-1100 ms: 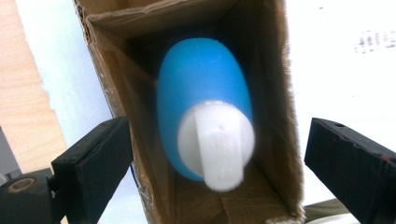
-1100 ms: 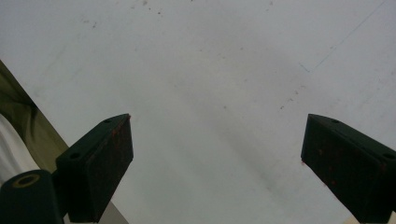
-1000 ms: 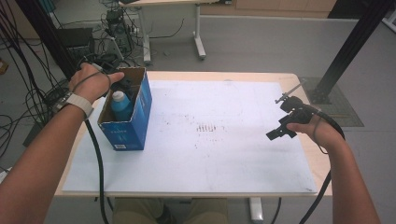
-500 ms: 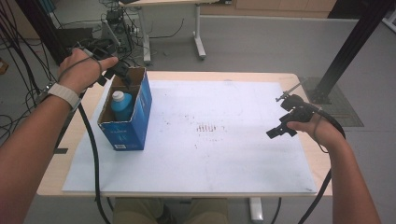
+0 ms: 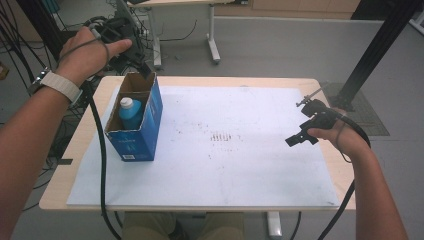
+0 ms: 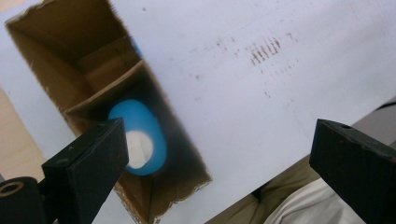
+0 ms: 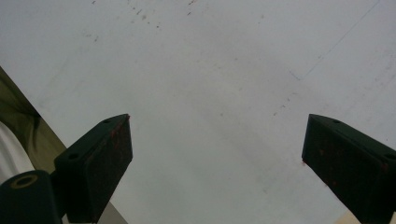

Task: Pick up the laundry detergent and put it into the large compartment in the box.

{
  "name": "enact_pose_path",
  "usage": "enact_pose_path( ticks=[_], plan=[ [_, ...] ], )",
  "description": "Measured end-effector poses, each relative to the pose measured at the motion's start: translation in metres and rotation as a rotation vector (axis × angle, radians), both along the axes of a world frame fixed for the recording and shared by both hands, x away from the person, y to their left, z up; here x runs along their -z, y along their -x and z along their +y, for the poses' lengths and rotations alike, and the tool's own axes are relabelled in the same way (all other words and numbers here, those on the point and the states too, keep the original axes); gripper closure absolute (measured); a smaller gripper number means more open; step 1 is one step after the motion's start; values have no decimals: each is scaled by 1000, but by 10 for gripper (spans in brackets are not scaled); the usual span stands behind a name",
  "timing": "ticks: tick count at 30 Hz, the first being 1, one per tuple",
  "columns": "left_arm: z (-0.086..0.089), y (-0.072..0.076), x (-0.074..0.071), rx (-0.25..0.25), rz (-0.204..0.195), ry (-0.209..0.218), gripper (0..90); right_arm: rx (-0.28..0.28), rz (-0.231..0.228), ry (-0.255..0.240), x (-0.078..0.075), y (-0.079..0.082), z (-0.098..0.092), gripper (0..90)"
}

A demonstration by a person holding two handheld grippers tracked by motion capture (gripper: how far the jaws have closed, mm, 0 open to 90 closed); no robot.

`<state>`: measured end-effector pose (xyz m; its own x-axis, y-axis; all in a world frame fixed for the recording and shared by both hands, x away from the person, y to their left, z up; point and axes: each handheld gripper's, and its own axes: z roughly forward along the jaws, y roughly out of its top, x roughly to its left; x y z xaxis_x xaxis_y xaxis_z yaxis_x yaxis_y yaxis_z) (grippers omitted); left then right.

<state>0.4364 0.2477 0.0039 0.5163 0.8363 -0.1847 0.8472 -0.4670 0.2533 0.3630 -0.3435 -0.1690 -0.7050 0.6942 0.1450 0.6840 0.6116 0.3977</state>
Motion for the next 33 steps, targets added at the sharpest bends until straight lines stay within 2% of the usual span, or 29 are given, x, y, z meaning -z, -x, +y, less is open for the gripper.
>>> enact_pose_path(
  ticks=[2, 4, 10, 13, 27, 33],
  plan=[
    [-8, 0, -3, 44, -5, -3, 50, -1, -1, 1, -1, 0, 1, 84],
    [-15, -4, -4, 82, 8, -7, 50, 2, -3, -1, -2, 1, 1, 83],
    [-34, -6, -7, 179, -14, -15, 50, 1, -7, 0, -5, 3, 2, 82],
    [-43, -12, -6, 251, -13, -13, 50, 5, -10, 0, -7, 5, 1, 81],
    [-88, -25, 3, 480, -6, -31, 51, 39, -14, -8, -6, 20, -2, 82],
    [-113, -25, 10, 576, -11, -69, 54, 46, -17, -14, -8, 24, -3, 81]
  ],
)
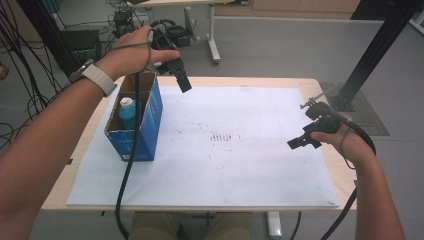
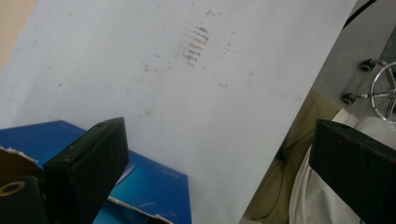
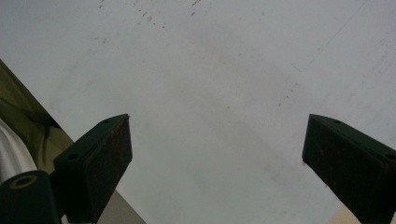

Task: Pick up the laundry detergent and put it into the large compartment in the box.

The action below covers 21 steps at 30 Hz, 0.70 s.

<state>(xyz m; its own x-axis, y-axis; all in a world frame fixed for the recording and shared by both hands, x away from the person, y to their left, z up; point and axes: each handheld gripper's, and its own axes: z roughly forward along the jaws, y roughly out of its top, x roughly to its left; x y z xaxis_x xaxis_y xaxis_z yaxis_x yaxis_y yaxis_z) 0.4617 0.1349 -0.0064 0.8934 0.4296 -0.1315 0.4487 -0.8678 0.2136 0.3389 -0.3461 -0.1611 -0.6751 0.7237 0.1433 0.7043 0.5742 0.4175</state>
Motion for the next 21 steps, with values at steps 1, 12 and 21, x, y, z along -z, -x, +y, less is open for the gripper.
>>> enact_pose_path(
  ticks=[1, 12, 21],
  plan=[
    [-3, 0, 1, 11, 0, -1, 57, -1, -3, -2, 0, 1, 0, 82],
    [-20, -2, 8, 88, -16, -6, 58, 8, 1, -4, 0, 4, -2, 81],
    [-31, -4, 16, 133, -7, -10, 58, 8, 0, -8, 1, 4, -2, 81]
  ],
)
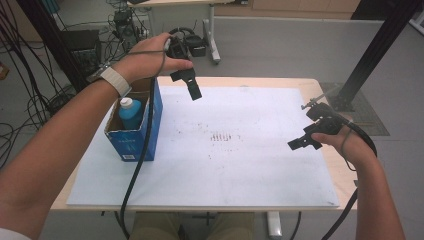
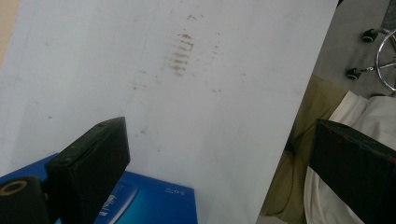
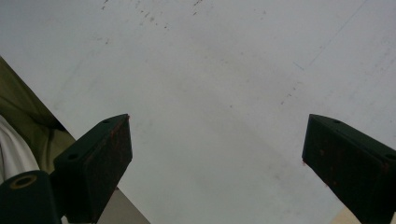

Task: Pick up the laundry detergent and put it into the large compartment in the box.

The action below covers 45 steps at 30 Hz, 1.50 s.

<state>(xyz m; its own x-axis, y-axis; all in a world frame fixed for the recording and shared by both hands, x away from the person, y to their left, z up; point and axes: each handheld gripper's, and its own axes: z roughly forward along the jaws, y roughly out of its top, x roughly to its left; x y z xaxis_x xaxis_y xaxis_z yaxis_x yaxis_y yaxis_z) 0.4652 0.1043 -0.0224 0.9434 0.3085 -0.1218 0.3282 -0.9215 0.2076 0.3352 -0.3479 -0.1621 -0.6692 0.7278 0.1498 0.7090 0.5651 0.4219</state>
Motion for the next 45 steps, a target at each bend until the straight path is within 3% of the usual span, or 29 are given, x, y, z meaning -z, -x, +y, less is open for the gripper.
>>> enact_pose_path(
  ticks=[15, 24, 45],
  plan=[
    [-10, 2, 15, 41, -3, 22, 57, 10, 3, 0, 1, 2, -2, 81],
    [-18, 6, 24, 68, -4, 9, 57, 19, 1, -5, 1, 7, -5, 79],
    [-13, 9, 31, 62, -8, 28, 55, 23, -2, -11, 2, 12, -5, 77]
  ],
)
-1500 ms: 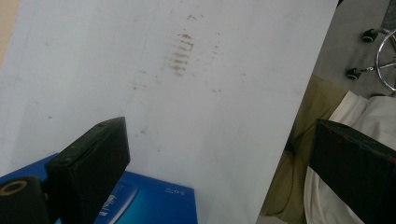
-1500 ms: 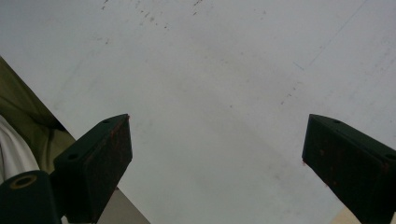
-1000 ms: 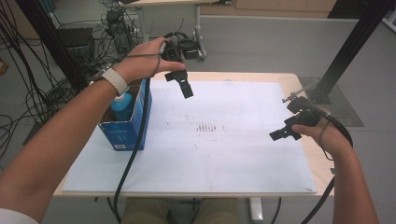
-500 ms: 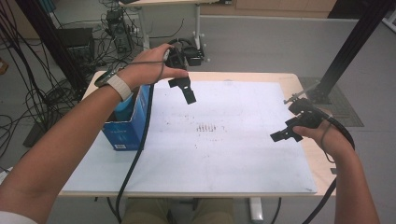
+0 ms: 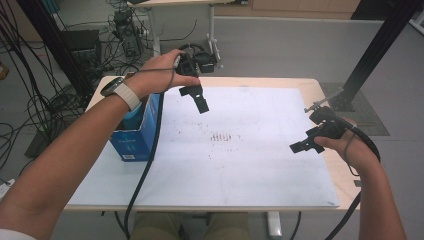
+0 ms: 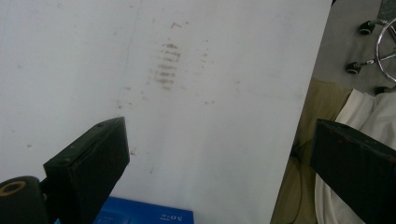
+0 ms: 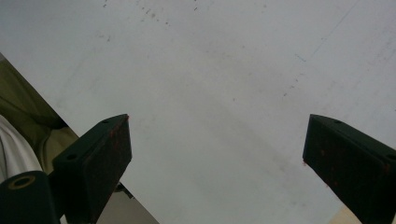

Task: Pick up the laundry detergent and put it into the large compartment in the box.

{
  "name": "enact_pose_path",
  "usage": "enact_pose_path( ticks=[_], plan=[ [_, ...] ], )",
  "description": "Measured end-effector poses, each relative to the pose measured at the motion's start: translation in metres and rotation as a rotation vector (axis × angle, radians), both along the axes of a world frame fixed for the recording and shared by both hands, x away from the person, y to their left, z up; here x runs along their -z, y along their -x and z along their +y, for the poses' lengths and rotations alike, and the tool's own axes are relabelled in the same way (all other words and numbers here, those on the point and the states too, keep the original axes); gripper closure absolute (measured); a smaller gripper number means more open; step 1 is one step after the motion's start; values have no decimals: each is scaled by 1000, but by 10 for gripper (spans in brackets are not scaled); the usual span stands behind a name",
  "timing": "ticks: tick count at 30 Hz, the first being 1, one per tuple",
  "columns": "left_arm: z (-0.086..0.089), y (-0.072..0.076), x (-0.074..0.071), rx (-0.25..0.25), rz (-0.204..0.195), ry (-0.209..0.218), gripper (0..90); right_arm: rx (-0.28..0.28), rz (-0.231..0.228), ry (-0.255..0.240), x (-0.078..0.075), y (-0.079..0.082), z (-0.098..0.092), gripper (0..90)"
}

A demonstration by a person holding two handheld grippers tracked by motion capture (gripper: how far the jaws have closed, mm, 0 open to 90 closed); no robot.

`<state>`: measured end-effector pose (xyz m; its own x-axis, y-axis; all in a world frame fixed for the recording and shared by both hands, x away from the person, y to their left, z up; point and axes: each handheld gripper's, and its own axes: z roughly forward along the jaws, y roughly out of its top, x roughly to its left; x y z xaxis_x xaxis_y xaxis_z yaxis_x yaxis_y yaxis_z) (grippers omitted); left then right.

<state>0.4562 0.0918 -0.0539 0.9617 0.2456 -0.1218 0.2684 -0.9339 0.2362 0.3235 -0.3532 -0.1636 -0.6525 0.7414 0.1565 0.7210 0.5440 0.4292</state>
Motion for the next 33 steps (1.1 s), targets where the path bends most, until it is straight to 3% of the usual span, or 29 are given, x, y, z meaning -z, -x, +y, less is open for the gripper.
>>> enact_pose_path(
  ticks=[33],
  plan=[
    [3, -3, 7, -10, 0, -5, 56, 1, -1, -1, 2, 0, -2, 75]
  ],
)
